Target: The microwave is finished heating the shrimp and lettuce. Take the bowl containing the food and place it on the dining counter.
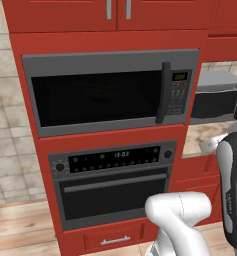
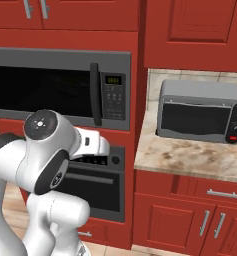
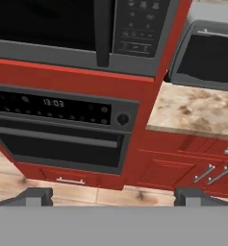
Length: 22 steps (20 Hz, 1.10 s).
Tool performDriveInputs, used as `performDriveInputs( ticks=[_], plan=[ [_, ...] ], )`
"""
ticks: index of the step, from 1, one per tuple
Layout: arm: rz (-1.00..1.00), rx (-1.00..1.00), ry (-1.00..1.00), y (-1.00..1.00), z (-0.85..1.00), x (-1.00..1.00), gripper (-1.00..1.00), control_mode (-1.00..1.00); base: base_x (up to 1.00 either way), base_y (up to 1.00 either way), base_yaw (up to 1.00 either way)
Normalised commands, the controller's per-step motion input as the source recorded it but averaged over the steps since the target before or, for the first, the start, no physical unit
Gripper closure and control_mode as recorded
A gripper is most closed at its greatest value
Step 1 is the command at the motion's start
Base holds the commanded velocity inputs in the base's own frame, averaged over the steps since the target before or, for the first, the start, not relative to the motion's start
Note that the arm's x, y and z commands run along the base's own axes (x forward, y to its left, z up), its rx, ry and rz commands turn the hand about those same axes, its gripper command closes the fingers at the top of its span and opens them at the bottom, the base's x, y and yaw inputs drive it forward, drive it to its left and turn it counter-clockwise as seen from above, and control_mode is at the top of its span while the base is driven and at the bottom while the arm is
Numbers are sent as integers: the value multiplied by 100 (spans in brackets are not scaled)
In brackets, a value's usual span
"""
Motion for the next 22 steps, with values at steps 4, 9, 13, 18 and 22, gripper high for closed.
performDriveInputs(
  ticks=[4,9,13,18,22],
  plan=[
    [-6,2,-17,31,33,48,-100,-100,0,0,0],
    [-9,2,-12,42,49,57,-100,-100,0,0,0],
    [-8,4,0,16,29,82,-100,-100,0,0,0],
    [-1,8,0,0,6,96,-100,-100,0,0,0],
    [0,3,1,0,-2,77,-100,-100,0,0,0]
  ],
)
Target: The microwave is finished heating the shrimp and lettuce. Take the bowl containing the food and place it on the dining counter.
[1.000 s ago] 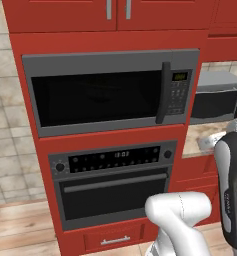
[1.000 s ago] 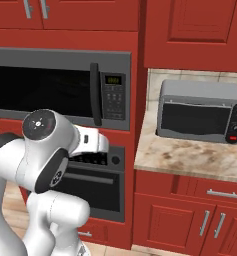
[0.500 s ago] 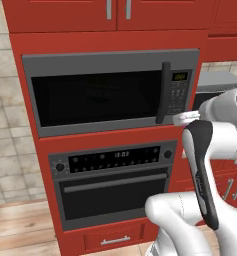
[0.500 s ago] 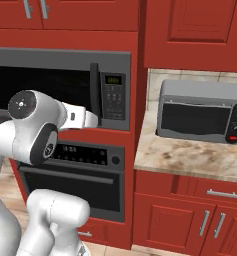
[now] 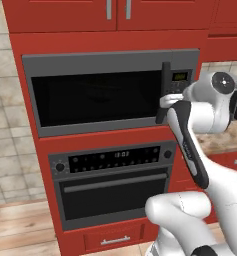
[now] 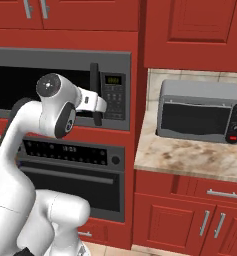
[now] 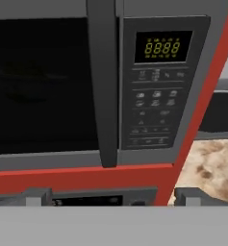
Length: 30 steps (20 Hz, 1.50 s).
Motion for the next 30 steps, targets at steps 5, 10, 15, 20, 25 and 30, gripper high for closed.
performDriveInputs(
  ticks=[5,10,15,20,25,30],
  plan=[
    [0,0,-3,3,-26,64,-100,-100,0,0,0],
    [0,1,-14,0,-31,42,-100,-100,0,0,0],
    [0,0,-6,0,-11,44,-100,-100,0,0,0],
    [0,0,0,0,-4,50,-100,-100,0,0,0],
    [0,0,0,0,-8,52,-100,-100,0,0,0],
    [0,0,-1,0,-9,49,-100,-100,0,0,0]
  ],
)
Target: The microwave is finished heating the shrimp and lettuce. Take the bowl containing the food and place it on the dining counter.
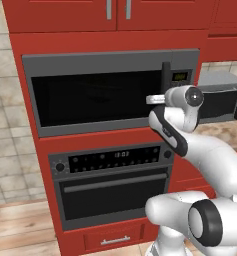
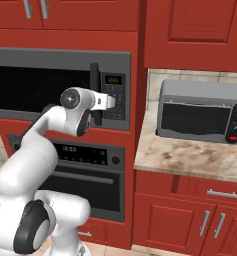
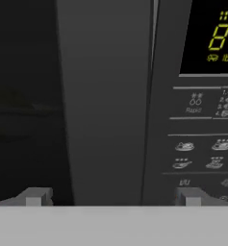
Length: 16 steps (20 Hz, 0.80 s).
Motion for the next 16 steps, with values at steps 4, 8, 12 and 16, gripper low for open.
performDriveInputs(
  ticks=[4,8,12,16],
  plan=[
    [0,0,0,0,-3,36,100,-100,0,0,0],
    [0,0,0,0,0,0,100,-100,0,0,0],
    [0,0,0,0,0,0,100,-100,0,0,0],
    [0,0,0,0,0,0,100,-100,0,0,0]
  ],
)
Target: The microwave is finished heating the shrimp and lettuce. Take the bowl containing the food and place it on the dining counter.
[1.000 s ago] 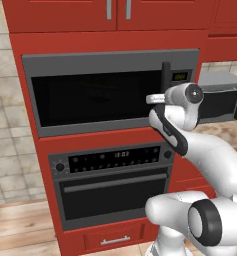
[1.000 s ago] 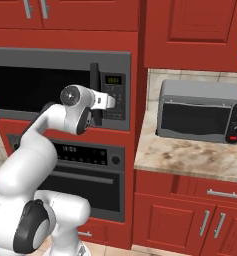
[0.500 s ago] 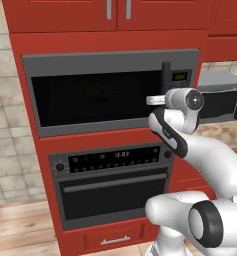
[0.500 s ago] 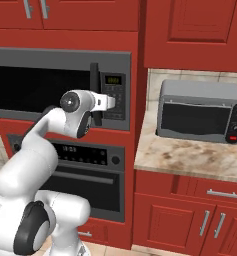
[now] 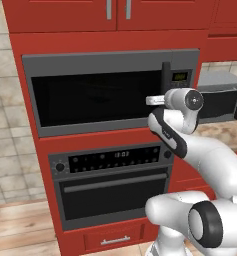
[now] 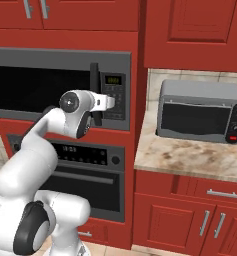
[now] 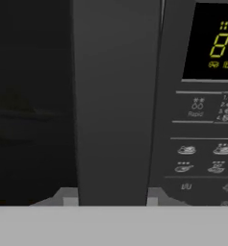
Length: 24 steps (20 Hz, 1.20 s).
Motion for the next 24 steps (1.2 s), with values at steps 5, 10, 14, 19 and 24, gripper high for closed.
performDriveInputs(
  ticks=[5,10,14,19,24],
  plan=[
    [0,0,0,0,0,-19,100,-100,0,0,0],
    [0,0,0,0,0,-53,100,-100,0,0,0],
    [0,0,0,0,9,-77,100,-100,0,0,0],
    [0,0,0,0,29,-98,100,-100,0,0,0],
    [-1,0,0,1,42,-100,100,-100,0,0,0]
  ],
)
